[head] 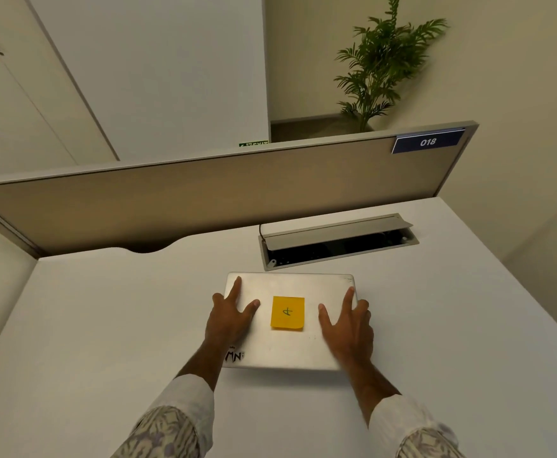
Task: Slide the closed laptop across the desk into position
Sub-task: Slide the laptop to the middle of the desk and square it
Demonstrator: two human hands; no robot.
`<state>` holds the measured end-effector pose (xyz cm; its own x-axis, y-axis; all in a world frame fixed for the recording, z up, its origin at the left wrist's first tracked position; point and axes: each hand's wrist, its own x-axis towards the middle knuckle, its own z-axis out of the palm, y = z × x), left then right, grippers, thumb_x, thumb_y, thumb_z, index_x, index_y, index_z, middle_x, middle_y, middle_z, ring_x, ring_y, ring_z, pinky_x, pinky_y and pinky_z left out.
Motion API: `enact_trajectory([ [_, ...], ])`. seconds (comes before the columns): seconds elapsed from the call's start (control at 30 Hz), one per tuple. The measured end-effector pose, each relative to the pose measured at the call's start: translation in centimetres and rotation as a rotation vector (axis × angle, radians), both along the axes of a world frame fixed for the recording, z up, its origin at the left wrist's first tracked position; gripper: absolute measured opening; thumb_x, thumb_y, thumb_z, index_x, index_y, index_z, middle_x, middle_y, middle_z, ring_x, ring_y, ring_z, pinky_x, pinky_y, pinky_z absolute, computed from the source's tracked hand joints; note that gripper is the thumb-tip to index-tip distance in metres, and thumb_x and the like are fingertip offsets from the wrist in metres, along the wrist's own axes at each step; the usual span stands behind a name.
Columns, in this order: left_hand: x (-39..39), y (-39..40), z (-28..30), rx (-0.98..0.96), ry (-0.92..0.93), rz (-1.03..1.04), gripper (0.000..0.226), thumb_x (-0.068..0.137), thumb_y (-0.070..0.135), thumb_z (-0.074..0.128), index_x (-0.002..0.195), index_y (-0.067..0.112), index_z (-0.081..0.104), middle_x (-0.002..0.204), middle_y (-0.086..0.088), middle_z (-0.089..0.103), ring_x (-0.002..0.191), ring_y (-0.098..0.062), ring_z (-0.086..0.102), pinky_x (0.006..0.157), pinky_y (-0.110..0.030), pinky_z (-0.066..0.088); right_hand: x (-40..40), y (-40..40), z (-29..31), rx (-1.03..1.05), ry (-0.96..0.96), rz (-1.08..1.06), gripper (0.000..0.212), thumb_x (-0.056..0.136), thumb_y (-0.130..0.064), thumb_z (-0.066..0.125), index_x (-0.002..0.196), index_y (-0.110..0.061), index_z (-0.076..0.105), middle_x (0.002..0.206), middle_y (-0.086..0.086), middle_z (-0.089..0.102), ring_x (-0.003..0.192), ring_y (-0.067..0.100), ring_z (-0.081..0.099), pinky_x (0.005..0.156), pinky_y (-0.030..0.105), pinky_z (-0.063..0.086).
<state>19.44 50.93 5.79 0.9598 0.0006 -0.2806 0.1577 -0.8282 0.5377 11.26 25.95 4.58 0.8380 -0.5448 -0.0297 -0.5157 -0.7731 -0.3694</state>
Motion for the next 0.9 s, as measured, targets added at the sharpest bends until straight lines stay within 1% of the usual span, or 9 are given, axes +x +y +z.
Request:
enact_trajectory([
  [0.17,-0.4,1.7,-1.1,0.045,0.025,-0.023,0.084,0.09,0.071,0.048,0.159,0.042,0.008,0.137,-0.012,0.039,0.115,-0.032,0.059,0.092,-0.04,0.052,-0.8,1.9,-1.1,0.006,0.026,-0.011,0.089,0.088,-0.074,0.035,0.154,-0.018,0.014,0.136,0.016,0.043,0.11,0.027,0.055,0.081,0.038,0.059],
  [0.33,-0.5,3.0,-1.9,0.085,0.024,-0.047,0.083,0.091,0.071,0.045,0.159,0.041,0.007,0.137,-0.011,0.039,0.111,-0.03,0.061,0.088,-0.038,0.053,-1.1,3.4,-1.6,0.009,0.053,-0.016,0.089,0.088,-0.074,0.034,0.154,-0.017,0.014,0.135,0.016,0.044,0.11,0.026,0.054,0.084,0.039,0.059],
  [0.5,-0.9,4.1,-2.9,0.186,0.0,-0.13,0.08,0.092,0.073,0.036,0.159,0.041,0.004,0.141,-0.012,0.038,0.119,-0.033,0.056,0.092,-0.046,0.054,-1.8,4.4,-1.9,-0.006,0.085,-0.028,0.089,0.089,-0.073,0.033,0.155,-0.016,0.014,0.138,0.015,0.043,0.112,0.026,0.054,0.086,0.04,0.058],
  [0.77,-1.3,4.6,-3.7,0.313,-0.054,-0.241,0.08,0.092,0.076,0.026,0.158,0.041,-0.003,0.141,-0.01,0.039,0.113,-0.029,0.058,0.087,-0.041,0.054,-3.4,5.3,-3.0,-0.049,0.127,-0.048,0.087,0.091,-0.069,0.033,0.154,-0.01,0.018,0.133,0.017,0.046,0.106,0.027,0.055,0.079,0.039,0.056],
  [0.9,-1.5,4.7,-3.7,0.335,-0.065,-0.257,0.08,0.092,0.076,0.025,0.158,0.041,-0.004,0.139,-0.01,0.041,0.111,-0.029,0.058,0.087,-0.041,0.054,-3.1,5.2,-3.1,-0.08,0.147,-0.041,0.086,0.092,-0.067,0.035,0.154,-0.009,0.019,0.131,0.018,0.046,0.105,0.029,0.054,0.078,0.042,0.054],
])
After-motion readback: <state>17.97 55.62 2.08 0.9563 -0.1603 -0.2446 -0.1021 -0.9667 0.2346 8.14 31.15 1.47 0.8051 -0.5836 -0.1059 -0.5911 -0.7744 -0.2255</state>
